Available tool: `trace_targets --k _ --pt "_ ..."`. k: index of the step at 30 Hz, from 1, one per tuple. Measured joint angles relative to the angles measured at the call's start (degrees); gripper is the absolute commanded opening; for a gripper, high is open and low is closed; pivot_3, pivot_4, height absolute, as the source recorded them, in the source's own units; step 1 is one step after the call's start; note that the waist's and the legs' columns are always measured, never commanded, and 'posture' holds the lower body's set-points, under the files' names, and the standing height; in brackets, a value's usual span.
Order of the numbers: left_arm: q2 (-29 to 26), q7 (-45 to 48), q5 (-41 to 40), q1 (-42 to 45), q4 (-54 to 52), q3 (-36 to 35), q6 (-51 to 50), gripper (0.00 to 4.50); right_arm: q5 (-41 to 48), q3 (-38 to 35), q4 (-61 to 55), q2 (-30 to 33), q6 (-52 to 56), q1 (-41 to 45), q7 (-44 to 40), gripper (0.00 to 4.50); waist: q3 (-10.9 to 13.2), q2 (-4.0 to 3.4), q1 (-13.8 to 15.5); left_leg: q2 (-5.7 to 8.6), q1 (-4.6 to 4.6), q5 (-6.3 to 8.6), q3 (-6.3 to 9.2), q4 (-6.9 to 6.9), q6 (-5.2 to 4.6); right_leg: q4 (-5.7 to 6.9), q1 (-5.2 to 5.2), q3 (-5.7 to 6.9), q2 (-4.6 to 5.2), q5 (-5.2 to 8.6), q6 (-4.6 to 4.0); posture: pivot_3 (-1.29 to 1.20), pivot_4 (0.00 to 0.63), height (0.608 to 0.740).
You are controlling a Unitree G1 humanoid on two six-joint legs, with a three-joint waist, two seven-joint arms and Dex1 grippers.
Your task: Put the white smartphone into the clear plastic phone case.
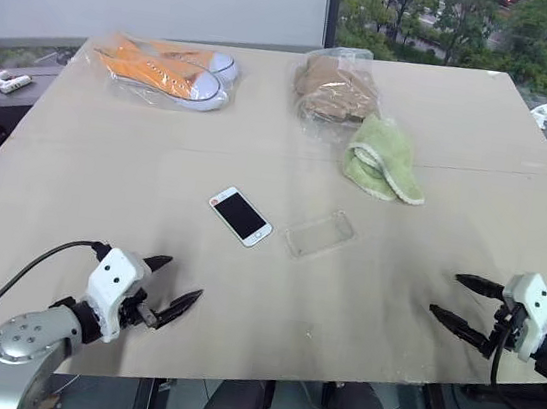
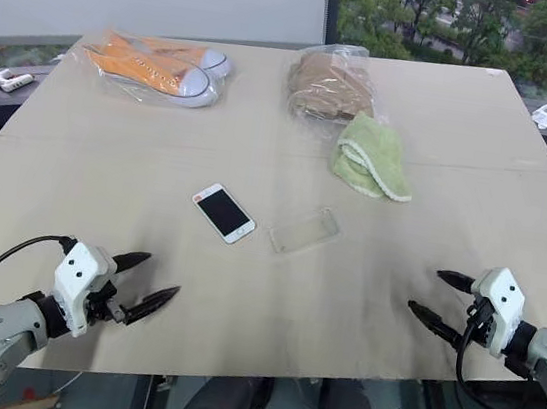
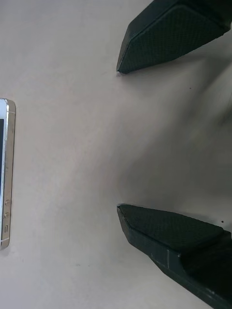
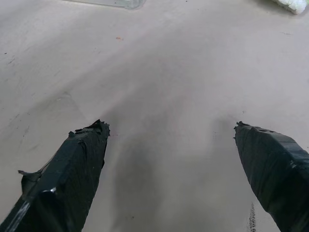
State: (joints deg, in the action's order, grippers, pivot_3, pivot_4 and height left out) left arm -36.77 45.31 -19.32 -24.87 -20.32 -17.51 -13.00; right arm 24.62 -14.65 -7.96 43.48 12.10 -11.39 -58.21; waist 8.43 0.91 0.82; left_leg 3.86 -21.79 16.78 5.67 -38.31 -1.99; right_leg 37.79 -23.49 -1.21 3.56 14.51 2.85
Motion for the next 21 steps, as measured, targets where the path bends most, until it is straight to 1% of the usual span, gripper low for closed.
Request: trace_targets --k 21 --pt "0.52 1.32 -1.10 -0.83 0.00 0.00 1.72 4.45 -0.82 0.17 0.02 -0.01 -0.31 1.19 -0.16 4.50 0.00 0.00 0.00 0.00 0.00 -0.02 0.00 0.00 0.04 0.00 0.00 0.00 0.00 0.00 0.00 0.00 0.150 0.740"
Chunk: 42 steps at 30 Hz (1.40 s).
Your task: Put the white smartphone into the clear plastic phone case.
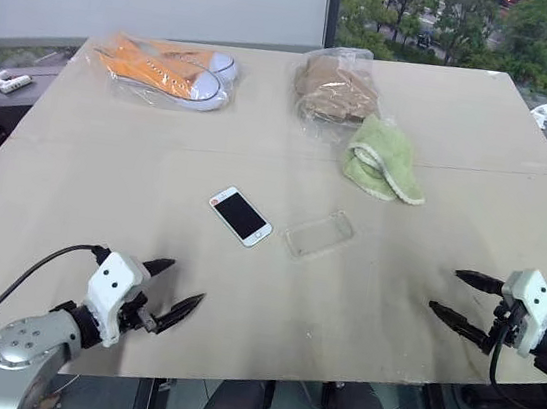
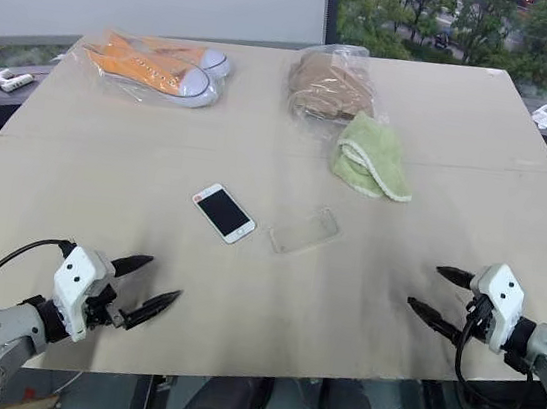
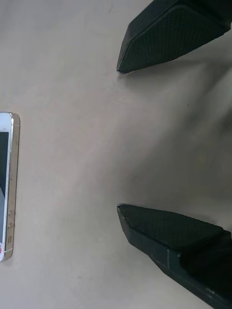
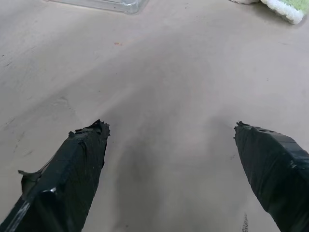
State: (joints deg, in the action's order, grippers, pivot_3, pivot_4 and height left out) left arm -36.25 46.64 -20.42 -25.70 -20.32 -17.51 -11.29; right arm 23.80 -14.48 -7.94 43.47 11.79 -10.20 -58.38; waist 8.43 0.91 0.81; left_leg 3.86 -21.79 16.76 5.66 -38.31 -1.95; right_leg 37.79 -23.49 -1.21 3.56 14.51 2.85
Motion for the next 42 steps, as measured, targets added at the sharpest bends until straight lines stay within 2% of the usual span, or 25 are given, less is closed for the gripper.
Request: trace_targets --k 19,23,26,30,40,41,42 --pt "-0.75 3.63 -2.89 0.16 -0.07 -0.36 -0.11 4.45 -0.64 3.85 -0.55 -0.58 0.06 5.57 -0.81 4.50 0.01 -0.03 -0.16 -0.01 0.02 -0.02 -0.03 0.00 0.04 0.00 0.00 -0.02 0.00 0.00 0.00 0.00 0.150 0.740" --pt "-2.77 7.30 -5.74 0.07 -0.84 -0.77 -0.46 4.45 -1.16 9.19 -0.35 -1.70 0.52 13.88 -2.16 4.50 0.02 -0.03 -0.53 -0.04 0.03 -0.03 -0.04 0.00 0.05 0.02 -0.01 -0.01 -0.02 0.00 0.00 0.00 0.150 0.740" --pt "-6.32 12.27 -8.76 0.57 -2.00 -2.09 -0.70 4.45 -3.01 16.96 2.05 -6.06 0.85 26.19 -4.17 4.50 0.07 -0.10 -1.45 -0.07 0.05 -0.07 -0.05 0.01 0.11 0.03 -0.02 0.02 -0.04 -0.05 -0.07 0.00 0.150 0.740" --pt "-8.48 14.38 -10.27 1.42 -2.61 -4.31 -0.88 4.45 -6.78 24.74 9.13 -10.62 0.43 36.24 -6.53 4.50 0.07 -0.08 -1.46 -0.04 -0.07 -0.07 0.02 0.01 0.12 -0.14 -0.08 0.14 -0.03 -0.05 -0.07 0.00 0.150 0.740" --pt "-8.55 14.47 -10.86 -1.66 -6.19 -7.34 -1.91 4.45 -18.68 37.50 26.90 -15.05 -6.53 47.68 -13.17 4.50 0.10 -0.13 -1.65 -0.05 -0.07 -0.07 0.00 0.06 0.14 -0.10 -0.15 0.18 -0.02 -0.05 -0.08 0.00 0.150 0.740" --pt "-8.43 14.39 -10.84 -2.26 -6.56 -7.39 -1.92 4.50 -19.53 38.26 27.97 -15.20 -7.01 48.90 -13.63 3.96 0.11 -0.15 -1.65 -0.04 -0.03 -0.08 -0.01 0.05 0.14 -0.09 -0.15 0.17 -0.02 -0.05 -0.08 0.00 0.150 0.740" --pt "-8.38 14.34 -10.83 -2.50 -6.82 -7.39 -1.97 4.50 -20.23 38.49 28.38 -15.20 -6.98 49.62 -13.78 3.70 0.11 -0.14 -1.65 -0.04 -0.02 -0.08 0.01 0.05 0.14 -0.08 -0.14 0.18 -0.02 -0.05 -0.09 0.00 0.150 0.740"
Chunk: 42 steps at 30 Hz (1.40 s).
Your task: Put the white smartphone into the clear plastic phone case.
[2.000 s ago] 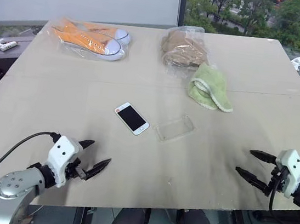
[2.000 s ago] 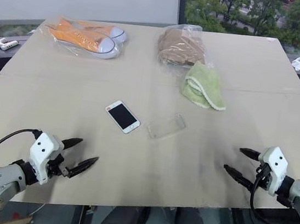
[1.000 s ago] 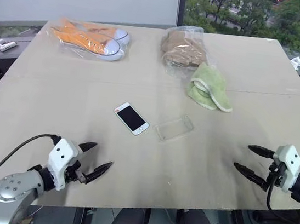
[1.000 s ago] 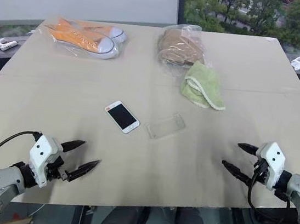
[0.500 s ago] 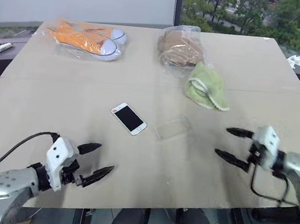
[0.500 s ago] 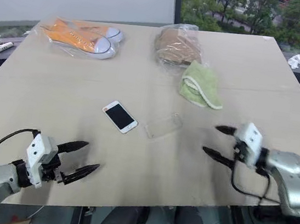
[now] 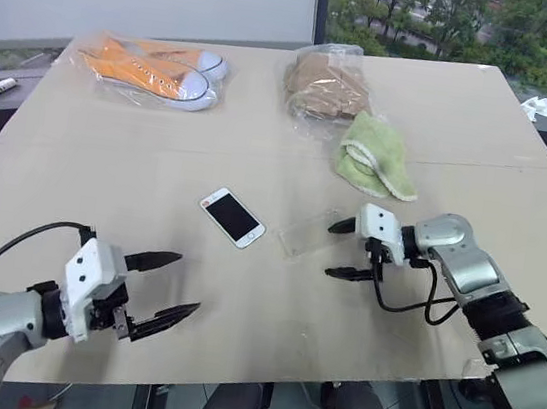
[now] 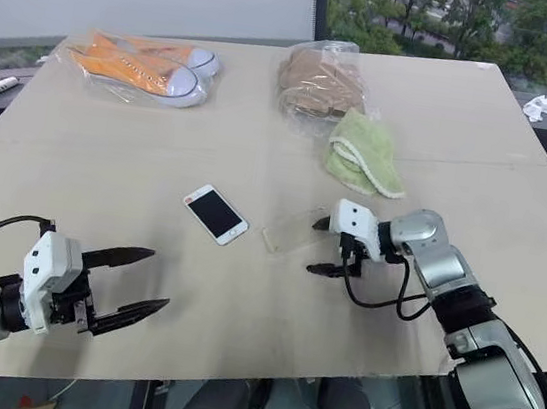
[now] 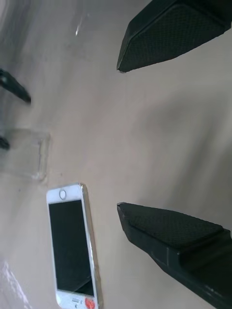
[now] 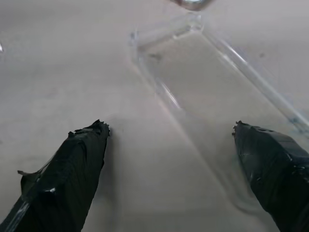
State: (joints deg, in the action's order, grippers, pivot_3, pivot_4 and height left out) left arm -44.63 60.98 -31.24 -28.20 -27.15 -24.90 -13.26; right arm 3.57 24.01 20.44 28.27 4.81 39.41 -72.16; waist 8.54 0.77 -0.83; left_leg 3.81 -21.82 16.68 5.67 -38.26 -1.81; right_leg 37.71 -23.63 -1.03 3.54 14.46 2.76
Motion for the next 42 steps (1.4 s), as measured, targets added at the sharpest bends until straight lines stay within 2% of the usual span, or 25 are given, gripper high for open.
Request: trace_targets --k 2,8,17,23,31,35,41,42 --pt "0.12 -0.24 0.00 -0.31 -0.84 -0.01 -0.11 4.50 -0.77 0.22 0.70 -0.03 0.31 0.91 -0.17 2.89 -0.01 0.02 0.06 0.00 0.01 0.00 0.00 -0.01 0.00 0.00 0.02 0.01 0.00 0.00 0.00 0.00 0.150 0.740" --pt "0.21 -1.21 0.01 -0.64 -1.64 -0.07 -0.37 4.50 -2.23 0.33 -0.85 0.08 3.53 1.70 -0.75 0.08 -0.03 0.02 0.10 0.00 0.01 0.00 0.01 -0.01 0.00 -0.01 0.02 0.01 0.01 0.00 0.00 0.00 0.150 0.740" --pt "-0.01 0.04 0.36 1.26 0.27 0.00 0.11 4.50 -2.06 -0.22 -10.98 3.60 10.73 -2.50 -1.72 0.03 0.00 -0.02 0.19 0.01 -0.03 0.01 0.02 0.00 0.00 -0.04 0.00 0.02 0.02 0.00 0.00 0.00 0.150 0.740" --pt "0.00 0.30 0.71 1.72 0.89 0.23 0.30 4.50 3.71 -3.87 -23.75 9.37 17.23 -12.45 -2.48 0.03 0.01 -0.03 0.23 0.01 -0.09 0.01 0.04 0.01 -0.01 -0.07 0.01 0.02 0.04 0.00 0.00 0.00 0.150 0.740" --pt "-0.01 0.48 0.75 2.84 0.90 0.78 0.30 4.50 7.07 -4.90 -25.63 9.43 12.71 -14.35 -3.78 0.03 0.02 -0.03 0.09 -0.01 -0.05 0.01 0.02 0.01 -0.01 -0.04 0.01 0.01 0.02 0.00 0.00 0.00 0.150 0.740" --pt "-0.04 0.46 0.74 3.08 0.90 0.77 0.00 4.50 4.77 -4.22 -19.47 9.23 6.94 -11.96 -4.01 1.40 0.02 -0.03 0.19 0.00 -0.05 0.01 0.03 0.00 -0.01 -0.06 0.01 0.03 0.03 -0.01 0.00 0.00 0.150 0.740" --pt "-0.05 0.19 0.72 3.03 0.88 0.75 -0.38 4.50 3.40 -4.06 -15.62 8.78 3.16 -10.89 -4.23 4.36 0.02 -0.04 0.18 0.00 -0.07 0.01 0.03 0.01 0.00 -0.06 0.01 0.02 0.03 0.00 0.00 0.00 0.150 0.740" --pt "-0.05 0.16 0.71 3.03 0.88 0.75 -0.43 4.50 3.47 -4.11 -15.62 8.79 3.10 -10.86 -4.38 4.49 0.02 -0.03 0.17 0.00 -0.07 0.01 0.03 0.01 0.00 -0.06 0.01 0.02 0.03 0.00 0.00 0.00 0.150 0.740"
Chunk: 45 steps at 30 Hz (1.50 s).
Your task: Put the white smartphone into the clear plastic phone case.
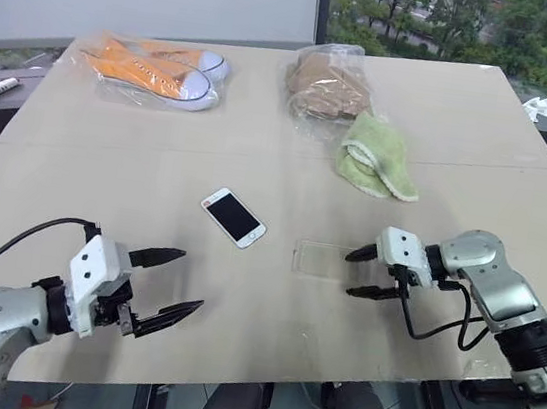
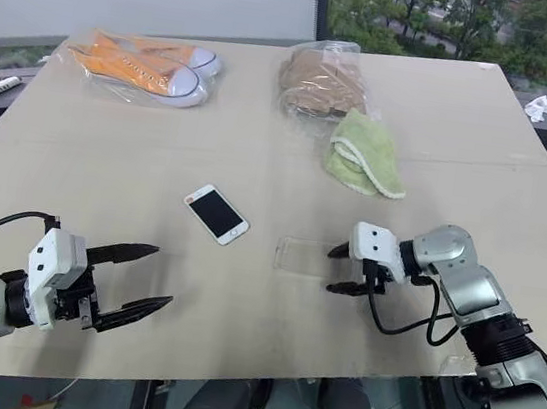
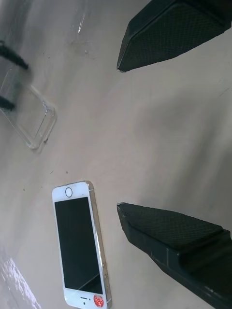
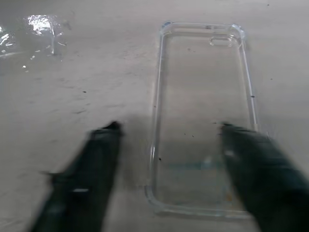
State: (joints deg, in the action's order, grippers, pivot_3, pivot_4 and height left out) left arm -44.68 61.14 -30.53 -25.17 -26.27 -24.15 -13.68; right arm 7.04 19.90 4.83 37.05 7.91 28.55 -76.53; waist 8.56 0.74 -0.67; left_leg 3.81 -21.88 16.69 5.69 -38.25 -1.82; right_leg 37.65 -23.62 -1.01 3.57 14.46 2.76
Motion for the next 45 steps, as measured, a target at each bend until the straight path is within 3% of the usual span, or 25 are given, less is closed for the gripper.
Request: trace_targets --k 9,13,18,25,33,45 --pt "1.73 -3.16 -0.47 2.53 0.02 -0.01 -1.89 4.50 5.49 -3.49 -7.44 0.05 5.98 -0.76 1.21 4.49 0.00 0.01 0.08 0.00 0.00 0.00 0.01 0.00 0.00 0.01 0.00 0.00 0.00 0.00 0.00 0.00 0.150 0.740" --pt "2.58 -6.40 -1.06 3.49 0.22 -0.11 -4.65 4.50 5.19 -5.25 -8.25 -5.53 8.95 0.34 9.46 4.49 -0.01 0.01 -0.25 0.00 0.03 0.00 -0.01 0.02 0.01 0.06 -0.02 -0.05 -0.02 0.00 0.00 0.00 0.150 0.740" --pt "4.05 -12.60 -1.41 4.62 3.11 -3.24 -8.93 4.50 1.87 -3.20 -10.40 -16.96 21.41 4.39 24.52 4.49 -0.01 0.01 -0.15 0.01 0.00 -0.01 0.02 0.03 0.03 0.10 -0.10 -0.02 -0.04 0.00 0.00 0.00 0.150 0.740" --pt "4.04 -9.87 -1.89 0.25 4.34 -9.60 -7.86 4.50 -0.54 3.40 -13.19 -29.26 37.74 7.42 36.90 4.49 0.00 -0.01 -0.26 0.02 0.01 -0.01 0.02 0.07 0.04 0.04 -0.12 -0.02 -0.04 0.00 -0.01 0.00 0.150 0.740" --pt "4.55 -6.03 -2.42 -2.80 7.55 -12.14 -5.52 4.50 -4.69 11.71 -7.17 -32.58 38.67 11.25 40.83 4.49 0.05 -0.08 -0.40 0.04 0.06 -0.02 0.03 0.06 0.04 0.09 -0.09 0.03 -0.04 0.00 -0.01 0.00 0.150 0.740" --pt "6.28 -7.16 -3.65 -5.30 4.23 -13.13 -6.24 4.50 -8.44 15.75 0.66 -38.45 39.88 14.59 43.09 4.49 0.10 -0.16 -1.63 0.04 0.06 -0.01 0.04 0.08 0.05 0.09 -0.11 0.02 -0.06 0.00 -0.01 0.00 0.150 0.740"
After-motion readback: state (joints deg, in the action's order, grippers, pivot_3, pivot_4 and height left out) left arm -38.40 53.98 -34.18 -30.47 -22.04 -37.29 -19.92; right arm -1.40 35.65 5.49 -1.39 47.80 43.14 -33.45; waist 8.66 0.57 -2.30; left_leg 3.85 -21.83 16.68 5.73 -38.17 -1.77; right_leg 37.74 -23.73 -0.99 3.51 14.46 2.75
